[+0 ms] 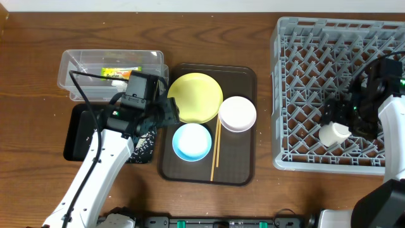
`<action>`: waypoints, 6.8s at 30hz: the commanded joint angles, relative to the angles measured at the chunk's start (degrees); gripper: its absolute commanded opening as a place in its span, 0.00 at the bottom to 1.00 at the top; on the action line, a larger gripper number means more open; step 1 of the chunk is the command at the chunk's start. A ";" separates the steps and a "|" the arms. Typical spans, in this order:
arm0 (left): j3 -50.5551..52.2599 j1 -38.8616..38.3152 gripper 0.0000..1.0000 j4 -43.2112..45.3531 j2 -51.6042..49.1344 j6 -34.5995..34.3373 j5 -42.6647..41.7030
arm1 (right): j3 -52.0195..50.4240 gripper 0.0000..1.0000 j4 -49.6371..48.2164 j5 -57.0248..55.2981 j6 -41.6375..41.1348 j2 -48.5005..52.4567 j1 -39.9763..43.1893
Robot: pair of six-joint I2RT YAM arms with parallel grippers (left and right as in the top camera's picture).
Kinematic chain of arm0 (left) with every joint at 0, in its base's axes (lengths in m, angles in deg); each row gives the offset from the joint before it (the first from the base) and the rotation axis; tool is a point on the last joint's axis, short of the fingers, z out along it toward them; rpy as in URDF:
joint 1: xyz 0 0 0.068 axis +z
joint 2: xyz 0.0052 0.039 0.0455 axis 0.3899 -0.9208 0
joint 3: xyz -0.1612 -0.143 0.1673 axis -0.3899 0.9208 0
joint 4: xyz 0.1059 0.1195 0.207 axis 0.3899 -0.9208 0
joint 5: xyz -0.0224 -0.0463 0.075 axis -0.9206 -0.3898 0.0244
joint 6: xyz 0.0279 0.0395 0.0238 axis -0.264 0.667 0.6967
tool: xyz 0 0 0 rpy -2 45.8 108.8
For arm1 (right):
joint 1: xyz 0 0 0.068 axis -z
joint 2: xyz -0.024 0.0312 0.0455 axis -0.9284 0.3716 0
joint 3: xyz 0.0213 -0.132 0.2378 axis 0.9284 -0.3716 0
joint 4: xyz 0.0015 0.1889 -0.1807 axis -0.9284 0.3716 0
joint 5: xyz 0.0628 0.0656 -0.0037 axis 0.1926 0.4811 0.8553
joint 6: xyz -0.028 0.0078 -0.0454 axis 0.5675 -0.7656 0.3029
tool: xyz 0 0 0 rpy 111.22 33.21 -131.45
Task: Sort waste into correct bins and load items into the dishwasher rack
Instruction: 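Grasp the pink bowl on the brown tray with the right gripper, then carry the pink bowl to the rack and set it in with right gripper, then move the right gripper to the light-blue bowl on the brown tray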
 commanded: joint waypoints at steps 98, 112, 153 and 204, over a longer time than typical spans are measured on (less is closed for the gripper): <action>-0.39 0.15 0.60 -2.38 -5.31 0.79 15.30 | 7.89 0.01 -59.87 -55.01 17.29 12.96 -21.97; -0.39 0.13 0.60 -2.16 -5.31 0.33 15.28 | 7.89 0.01 -65.75 -55.60 18.95 23.54 -22.43; -0.39 5.81 0.61 -3.87 -4.94 -0.98 15.28 | 7.91 0.38 -43.36 -28.83 4.92 8.07 -32.35; -0.39 24.61 0.65 -4.55 -4.79 -2.71 10.51 | 9.42 0.01 -21.79 -5.22 -7.87 22.93 -58.49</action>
